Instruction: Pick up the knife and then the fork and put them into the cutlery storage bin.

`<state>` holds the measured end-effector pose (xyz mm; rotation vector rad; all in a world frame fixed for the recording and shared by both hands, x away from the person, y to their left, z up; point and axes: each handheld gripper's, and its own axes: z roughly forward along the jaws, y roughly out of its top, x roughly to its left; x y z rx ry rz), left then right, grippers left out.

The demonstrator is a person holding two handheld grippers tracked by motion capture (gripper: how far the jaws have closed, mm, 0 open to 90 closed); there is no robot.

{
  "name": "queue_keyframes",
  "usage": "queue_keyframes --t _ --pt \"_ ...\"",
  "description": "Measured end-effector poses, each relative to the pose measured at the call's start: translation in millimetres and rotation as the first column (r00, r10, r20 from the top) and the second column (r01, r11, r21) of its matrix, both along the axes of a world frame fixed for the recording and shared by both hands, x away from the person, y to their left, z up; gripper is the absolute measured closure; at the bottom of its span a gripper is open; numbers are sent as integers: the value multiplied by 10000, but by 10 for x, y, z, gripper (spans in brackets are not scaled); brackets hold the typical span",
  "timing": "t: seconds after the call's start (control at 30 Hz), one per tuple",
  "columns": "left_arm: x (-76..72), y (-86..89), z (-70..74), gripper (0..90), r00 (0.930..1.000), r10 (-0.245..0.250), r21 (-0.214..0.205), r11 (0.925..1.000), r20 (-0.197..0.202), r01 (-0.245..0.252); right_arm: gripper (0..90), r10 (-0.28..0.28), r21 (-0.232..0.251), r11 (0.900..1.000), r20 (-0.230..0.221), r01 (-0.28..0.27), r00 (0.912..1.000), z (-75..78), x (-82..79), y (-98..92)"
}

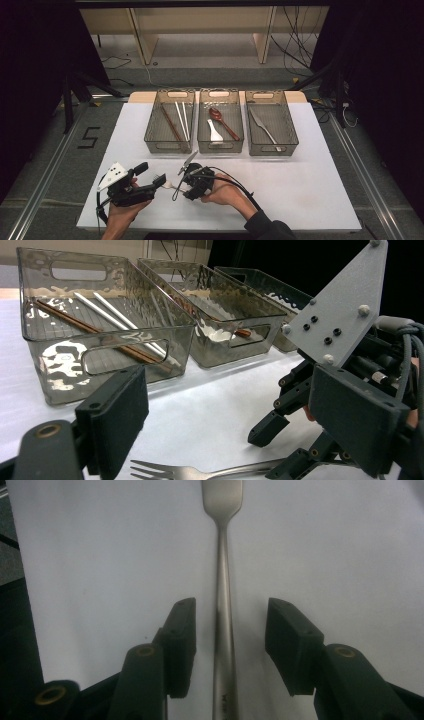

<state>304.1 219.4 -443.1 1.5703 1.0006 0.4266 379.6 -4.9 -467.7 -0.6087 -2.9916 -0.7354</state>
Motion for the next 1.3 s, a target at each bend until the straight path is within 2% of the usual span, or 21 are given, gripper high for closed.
queue_keyframes --t 0.17,0.33,0.47,0.6,0.63,0.83,1.3 --pt "-1 0 1 156 10000 -2 9 10000 1 2 642 189 -259 9995 185 -185 9997 -6 -17 41" --pt "-1 1 1 156 10000 0 -8 10000 1 0 702 148 -385 9992 354 -135 9993 -4 -27 52" --pt "-1 0 1 156 10000 -8 2 10000 1 8 727 442 -456 9981 670 -412 9968 -13 -37 62" --pt "0 -2 0 156 10000 -7 8 10000 4 7 765 578 -578 9969 686 -538 9960 -8 -40 69" --pt "0 -2 1 156 10000 -14 10 10000 1 14 772 397 -600 9975 583 -362 9975 -5 -54 80" --pt "-1 0 1 156 10000 -18 54 10000 -1 18 813 509 -655 9967 493 -476 9975 -4 -40 87" --pt "-1 7 2 156 10000 18 1 10000 8 -18 832 451 -637 9970 345 -429 9984 0 -14 93"
